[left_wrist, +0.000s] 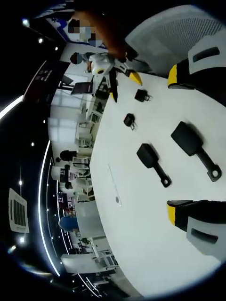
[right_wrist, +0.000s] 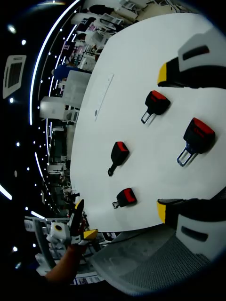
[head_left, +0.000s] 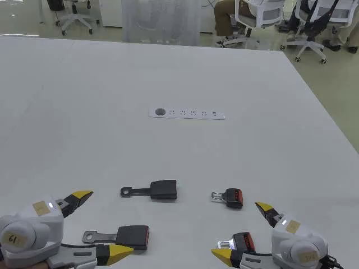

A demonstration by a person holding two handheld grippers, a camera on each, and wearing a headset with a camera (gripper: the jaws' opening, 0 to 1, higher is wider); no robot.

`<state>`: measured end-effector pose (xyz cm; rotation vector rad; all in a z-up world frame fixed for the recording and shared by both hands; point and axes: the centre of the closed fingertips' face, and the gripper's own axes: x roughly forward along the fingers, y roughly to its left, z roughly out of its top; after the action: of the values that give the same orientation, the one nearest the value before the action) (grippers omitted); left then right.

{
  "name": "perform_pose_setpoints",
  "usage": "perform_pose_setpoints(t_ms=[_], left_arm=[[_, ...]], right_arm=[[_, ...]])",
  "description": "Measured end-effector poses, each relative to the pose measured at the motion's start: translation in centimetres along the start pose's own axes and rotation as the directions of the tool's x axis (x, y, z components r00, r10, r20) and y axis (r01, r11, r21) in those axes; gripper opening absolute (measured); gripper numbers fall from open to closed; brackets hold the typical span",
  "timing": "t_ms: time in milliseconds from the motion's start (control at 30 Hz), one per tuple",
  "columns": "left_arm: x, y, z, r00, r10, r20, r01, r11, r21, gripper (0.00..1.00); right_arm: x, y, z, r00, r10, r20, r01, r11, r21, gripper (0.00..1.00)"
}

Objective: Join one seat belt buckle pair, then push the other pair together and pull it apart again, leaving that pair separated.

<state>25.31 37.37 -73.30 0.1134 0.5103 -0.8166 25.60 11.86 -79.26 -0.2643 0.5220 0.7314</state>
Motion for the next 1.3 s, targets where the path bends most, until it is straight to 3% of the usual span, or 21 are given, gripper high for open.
perform_pose_setpoints(t_ms=[300, 1300], left_arm=[[0.06, 0.58, -0.23, 1.0000, 0.001, 0.007, -0.001, 1.000, -0.012, 1.00], [0.12, 0.32, -0.09, 1.0000, 0.002, 0.006, -0.002, 1.000, -0.015, 1.00]], right_arm=[[0.09, 0.04, -0.02, 1.0000, 0.005, -0.002, -0.005, 1.000, -0.002, 1.00], [0.07, -0.37, -0.19, 1.0000, 0.003, -0.005, -0.003, 1.000, 0.004, 0.99]])
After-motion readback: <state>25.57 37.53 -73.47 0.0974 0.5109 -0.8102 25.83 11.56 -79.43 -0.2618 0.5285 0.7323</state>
